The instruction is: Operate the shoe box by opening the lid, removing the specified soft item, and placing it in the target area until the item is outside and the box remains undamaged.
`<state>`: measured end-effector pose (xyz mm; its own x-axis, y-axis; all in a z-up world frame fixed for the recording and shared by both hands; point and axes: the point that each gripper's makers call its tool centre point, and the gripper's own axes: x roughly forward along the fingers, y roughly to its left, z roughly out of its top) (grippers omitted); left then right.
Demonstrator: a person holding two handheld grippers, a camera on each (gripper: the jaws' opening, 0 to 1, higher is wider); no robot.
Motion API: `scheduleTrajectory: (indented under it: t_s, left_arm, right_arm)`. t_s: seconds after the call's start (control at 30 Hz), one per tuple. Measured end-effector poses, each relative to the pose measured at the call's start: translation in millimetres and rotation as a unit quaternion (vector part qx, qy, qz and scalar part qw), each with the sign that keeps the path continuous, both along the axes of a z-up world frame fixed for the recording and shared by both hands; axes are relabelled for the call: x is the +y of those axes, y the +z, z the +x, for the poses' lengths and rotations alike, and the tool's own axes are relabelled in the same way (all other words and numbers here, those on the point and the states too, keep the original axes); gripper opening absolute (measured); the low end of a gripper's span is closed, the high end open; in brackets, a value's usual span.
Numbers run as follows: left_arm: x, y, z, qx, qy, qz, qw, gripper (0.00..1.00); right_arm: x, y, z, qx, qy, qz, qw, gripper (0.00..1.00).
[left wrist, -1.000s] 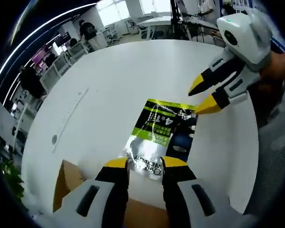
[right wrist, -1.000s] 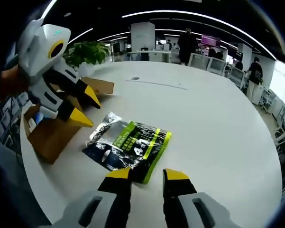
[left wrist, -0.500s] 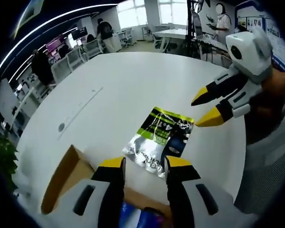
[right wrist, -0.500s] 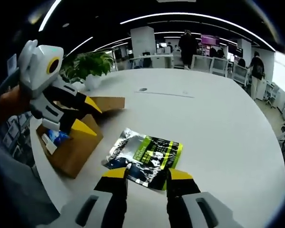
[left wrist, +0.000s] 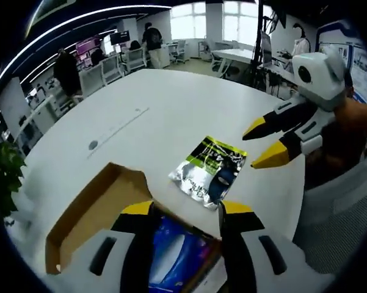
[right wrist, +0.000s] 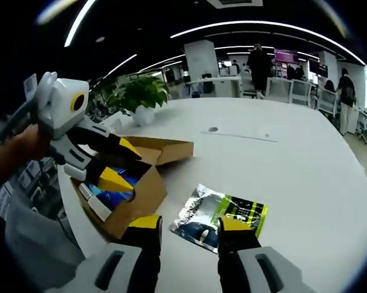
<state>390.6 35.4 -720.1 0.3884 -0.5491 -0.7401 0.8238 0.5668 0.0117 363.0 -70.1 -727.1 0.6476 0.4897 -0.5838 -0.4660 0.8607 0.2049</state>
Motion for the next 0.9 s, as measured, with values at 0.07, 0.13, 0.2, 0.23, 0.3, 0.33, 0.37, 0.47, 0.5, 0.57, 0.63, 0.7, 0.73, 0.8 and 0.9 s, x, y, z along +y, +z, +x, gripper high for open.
scheduleTrajectory:
  t_s: [0.07,0.13,0.2,0.23,0.3,0.33,0.37,0.47,0.5,0.57,0.63,0.7,0.73,0.8,0.9]
  left_arm:
    - [9.2,3.8,-0.2,-0.002,0.006,-0.001,1.0,0.43]
    - [19.1,7.6,0.5,-0.003,0.015,-0.003,0.9999,0.43]
    - [31.3,12.4,2.9,-0.011,0.029,-0.008,0.9995,0.43]
    - [38.5,14.6,3.4,-0.013,0.036,-0.009,0.9992,0.43]
    - [51.5,17.1,3.1,-0.014,0.049,-0.009,0.9987,0.42]
    - [58.7,18.7,2.8,-0.016,0.056,-0.01,0.9983,0.42]
    - [63.9,18.8,2.8,-0.017,0.061,-0.01,0.998,0.42]
    - [77.6,19.6,0.3,-0.016,0.073,-0.011,0.9971,0.42]
    - [84.7,19.6,-1.2,-0.017,0.078,-0.009,0.9967,0.42]
    - [97.2,19.1,-3.4,-0.018,0.091,-0.008,0.9956,0.42]
    - [106.7,18.5,-6.5,-0.014,0.101,-0.01,0.9947,0.42]
    - [120.9,19.9,-10.6,-0.015,0.117,-0.013,0.9929,0.42]
    - [125.5,20.2,-12.1,-0.014,0.121,-0.013,0.9924,0.42]
    - [138.0,20.5,-15.2,-0.014,0.135,-0.013,0.9907,0.41]
    - [154.7,20.6,-19.7,-0.013,0.151,-0.012,0.9884,0.41]
  right_arm:
    - [6.9,3.3,0.2,-0.002,0.006,0.004,1.0,0.33]
    - [15.8,7.0,0.3,-0.005,0.013,0.009,0.9999,0.33]
    - [23.8,8.9,0.1,-0.007,0.02,0.013,0.9997,0.33]
    - [26.9,9.5,0.1,-0.008,0.023,0.014,0.9996,0.33]
    - [36.2,10.2,-0.1,-0.008,0.032,0.016,0.9993,0.33]
    - [37.8,10.3,-0.1,-0.008,0.034,0.017,0.9992,0.33]
    - [42.1,10.5,-0.1,-0.008,0.038,0.018,0.9991,0.33]
    - [51.1,12.2,-0.9,-0.009,0.045,0.021,0.9987,0.33]
    - [56.0,12.9,-1.1,-0.008,0.049,0.024,0.9985,0.33]
    - [63.9,14.2,-1.2,-0.007,0.055,0.028,0.998,0.33]
    - [72.2,16.4,-0.7,-0.009,0.061,0.032,0.9976,0.33]
    - [80.3,17.9,0.0,-0.01,0.067,0.035,0.9971,0.33]
    - [83.5,18.6,0.1,-0.01,0.069,0.036,0.9969,0.33]
    - [91.2,20.0,0.0,-0.011,0.075,0.038,0.9964,0.32]
    - [102.2,19.2,-0.7,-0.009,0.085,0.041,0.9955,0.32]
